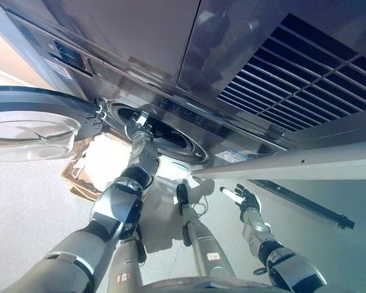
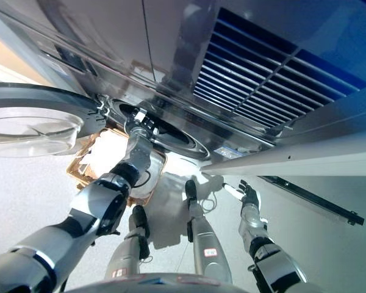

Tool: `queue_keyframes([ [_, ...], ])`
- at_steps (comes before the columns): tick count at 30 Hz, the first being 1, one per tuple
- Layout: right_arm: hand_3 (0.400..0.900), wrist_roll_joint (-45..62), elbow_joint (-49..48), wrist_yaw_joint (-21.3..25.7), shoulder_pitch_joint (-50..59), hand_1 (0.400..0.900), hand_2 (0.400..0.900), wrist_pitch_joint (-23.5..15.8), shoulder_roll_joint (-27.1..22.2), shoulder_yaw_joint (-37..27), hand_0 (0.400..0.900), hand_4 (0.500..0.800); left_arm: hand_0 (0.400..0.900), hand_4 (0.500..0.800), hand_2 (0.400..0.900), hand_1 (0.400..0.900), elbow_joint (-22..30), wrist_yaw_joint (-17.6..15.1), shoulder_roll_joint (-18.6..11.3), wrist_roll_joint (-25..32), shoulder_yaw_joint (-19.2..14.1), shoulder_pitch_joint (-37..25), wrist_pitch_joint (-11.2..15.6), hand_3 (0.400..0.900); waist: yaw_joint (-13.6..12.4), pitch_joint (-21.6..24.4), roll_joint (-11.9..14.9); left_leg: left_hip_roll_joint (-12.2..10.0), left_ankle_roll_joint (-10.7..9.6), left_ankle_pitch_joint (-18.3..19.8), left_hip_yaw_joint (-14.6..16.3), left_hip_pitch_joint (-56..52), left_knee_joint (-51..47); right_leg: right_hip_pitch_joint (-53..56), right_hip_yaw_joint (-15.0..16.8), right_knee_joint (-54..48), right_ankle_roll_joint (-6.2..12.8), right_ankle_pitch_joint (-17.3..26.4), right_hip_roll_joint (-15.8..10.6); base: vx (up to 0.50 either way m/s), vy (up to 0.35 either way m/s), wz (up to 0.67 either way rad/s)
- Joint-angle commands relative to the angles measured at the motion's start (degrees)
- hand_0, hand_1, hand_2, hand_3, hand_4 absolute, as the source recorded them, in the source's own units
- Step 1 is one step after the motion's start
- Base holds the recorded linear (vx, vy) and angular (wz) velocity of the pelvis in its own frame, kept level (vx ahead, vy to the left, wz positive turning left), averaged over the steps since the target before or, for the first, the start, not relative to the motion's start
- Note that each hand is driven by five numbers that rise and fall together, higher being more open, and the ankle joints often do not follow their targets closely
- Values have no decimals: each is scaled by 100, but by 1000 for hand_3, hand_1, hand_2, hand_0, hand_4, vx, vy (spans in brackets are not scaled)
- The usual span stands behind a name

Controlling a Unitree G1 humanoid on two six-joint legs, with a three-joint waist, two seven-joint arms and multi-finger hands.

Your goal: Put the clothes in the basket into the washing machine.

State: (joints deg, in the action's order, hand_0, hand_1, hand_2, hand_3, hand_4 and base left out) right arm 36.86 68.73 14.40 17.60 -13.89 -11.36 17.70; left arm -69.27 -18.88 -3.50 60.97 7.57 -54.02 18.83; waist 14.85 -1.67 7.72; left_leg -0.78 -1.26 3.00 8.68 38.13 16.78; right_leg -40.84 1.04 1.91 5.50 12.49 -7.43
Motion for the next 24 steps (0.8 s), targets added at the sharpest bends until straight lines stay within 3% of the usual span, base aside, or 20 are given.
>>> queue_keyframes([
  [1,900,-119,255,10,137,900,900,-239,-596,-301,900,800,900,800,900,900,187,657,-244,184,-227,-818,277,900,79,87,-312,111,6,-297,-286,-248,-805,445,-378,-289,-5,-54,467,40,-74,3],
  [4,900,-143,280,-21,93,900,900,-230,-612,-340,900,800,900,800,900,900,127,740,-241,169,-204,-738,214,900,57,132,-323,106,-10,-321,-322,-268,-844,466,-405,-296,-9,-69,470,22,-44,7],
  [6,900,-160,298,-24,80,900,900,-227,-591,-358,900,800,900,800,900,900,94,613,-328,-178,-91,-586,214,900,-13,164,-354,112,-28,-358,-382,-323,-904,525,-444,-313,-11,-79,460,12,-52,15],
  [9,900,-158,294,4,127,900,900,-260,-529,-340,900,800,900,800,900,900,-66,346,-393,-799,49,-372,173,900,-104,179,-371,110,-41,-388,-441,-425,-936,636,-499,-310,-23,-108,443,6,-41,17],
  [13,900,-130,363,15,227,900,900,-228,-438,-295,900,800,900,800,900,900,-574,119,-589,-1867,346,4,-205,900,-240,221,-375,86,-60,-441,-519,-759,-1084,948,-585,-315,-35,-170,436,19,-45,15],
  [15,900,-231,414,38,211,900,900,-213,-418,-286,900,800,900,800,900,900,-779,-30,-702,-2759,615,271,-418,900,-287,214,-357,72,-75,-490,-540,-1012,-1200,1192,-626,-344,-30,-195,433,24,-36,10],
  [16,900,-232,414,38,209,900,900,-214,-416,-287,900,800,900,800,900,900,-777,-33,-702,-2763,616,274,-419,900,-289,201,-351,72,-75,-494,-539,-1035,-1212,1212,-624,-349,-30,-195,433,21,-17,5],
  [17,900,-263,436,35,195,900,900,-188,-404,-286,900,800,900,800,900,900,-829,12,-708,-2906,671,437,-500,900,-320,199,-350,65,-81,-514,-546,-1163,-1278,1311,-640,-366,-30,-208,441,18,-26,11],
  [18,900,-372,535,45,216,900,900,-120,-377,-315,900,800,900,800,900,900,-1142,-73,-755,-3761,889,849,-779,900,-392,213,-359,34,-111,-593,-550,-1458,-1451,1532,-700,-391,-30,-253,449,27,-31,17],
  [19,900,-388,563,48,222,900,900,-86,-397,-382,900,800,900,800,900,900,-1197,-79,-782,-4204,1022,1175,-884,900,-437,231,-367,5,-130,-644,-549,-1628,-1555,1660,-737,-392,-26,-284,455,46,-32,18],
  [21,900,-467,656,-2,248,900,900,-18,-411,-483,900,800,900,800,900,900,-1341,101,-801,-4532,1004,1676,-992,900,-530,287,-372,-30,-152,-685,-546,-1939,-1717,1905,-777,-390,-37,-369,485,43,-19,14],
  [24,900,-570,784,-134,131,900,900,114,-503,-705,900,800,900,800,900,900,-1319,335,-825,-4564,693,2492,-967,900,-700,309,-404,-43,-160,-707,-593,-2329,-1842,2294,-873,-358,-66,-524,510,20,-26,24],
])
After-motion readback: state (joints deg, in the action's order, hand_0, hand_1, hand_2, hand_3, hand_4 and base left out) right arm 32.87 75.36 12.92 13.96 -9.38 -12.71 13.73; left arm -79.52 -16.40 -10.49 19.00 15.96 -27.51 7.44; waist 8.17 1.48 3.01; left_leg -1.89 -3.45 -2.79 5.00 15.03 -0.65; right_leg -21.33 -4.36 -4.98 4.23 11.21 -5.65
